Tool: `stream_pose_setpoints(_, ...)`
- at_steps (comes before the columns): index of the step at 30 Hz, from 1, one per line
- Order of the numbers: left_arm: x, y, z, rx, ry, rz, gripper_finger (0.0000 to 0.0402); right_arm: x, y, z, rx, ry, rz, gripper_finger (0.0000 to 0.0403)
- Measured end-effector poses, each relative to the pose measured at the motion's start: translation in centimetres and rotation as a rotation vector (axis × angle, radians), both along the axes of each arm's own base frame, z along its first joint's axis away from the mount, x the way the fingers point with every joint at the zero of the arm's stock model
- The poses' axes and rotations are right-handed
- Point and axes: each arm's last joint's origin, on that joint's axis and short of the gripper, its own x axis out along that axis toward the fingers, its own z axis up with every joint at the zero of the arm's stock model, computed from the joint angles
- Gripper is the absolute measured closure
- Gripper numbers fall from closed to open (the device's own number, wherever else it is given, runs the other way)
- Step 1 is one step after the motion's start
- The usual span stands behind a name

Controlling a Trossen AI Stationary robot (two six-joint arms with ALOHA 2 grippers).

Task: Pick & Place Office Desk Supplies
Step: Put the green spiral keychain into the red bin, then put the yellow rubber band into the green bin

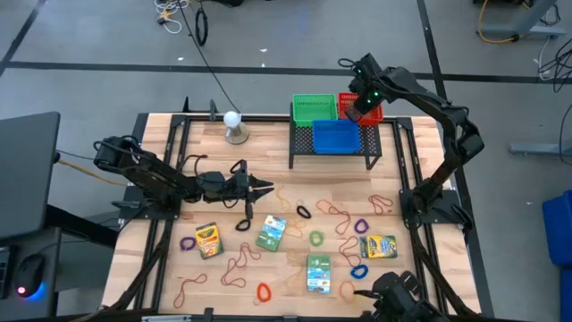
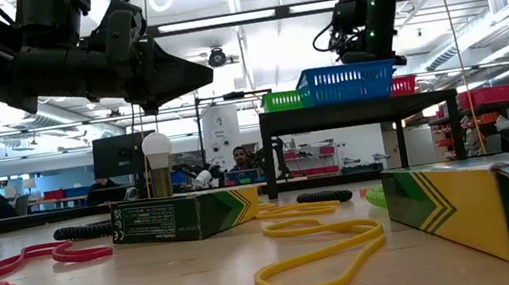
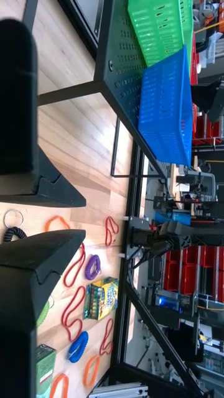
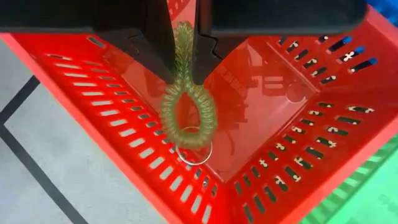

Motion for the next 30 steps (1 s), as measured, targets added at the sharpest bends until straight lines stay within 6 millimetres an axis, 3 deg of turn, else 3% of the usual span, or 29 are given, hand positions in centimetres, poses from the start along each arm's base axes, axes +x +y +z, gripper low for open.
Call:
stream_pose_setpoints(10, 0.0, 0.0, 0.0, 0.0, 0.0, 0.0, 0.0328, -0.2, -0.1, 0.2, -0.05, 0.047, -0.026, 0.0265)
stream_pose_setpoints(18, 0.0, 0.0, 0.0, 0.0, 0.0, 0.0, 0.0328, -1.9, 2.4, 4.4, -0.19, 0.002, -0.015, 0.0208)
stream_pose_setpoints(22, 0.0, 0.0, 0.0, 0.0, 0.0, 0.0, 0.0328, -2.9, 4.9, 7.0, -0.257, -0.067, 0.006, 0.0219)
stream_pose_setpoints(25, 0.0, 0.0, 0.0, 0.0, 0.0, 0.0, 0.0328, -3.5, 7.3, 8.6, -0.275, -0.154, 0.049, 0.0248)
stream_pose_setpoints(30, 0.0, 0.0, 0.0, 0.0, 0.0, 0.0, 0.0328, -3.9, 11.9, 8.1, -0.311, -0.29, 0.182, 0.0323)
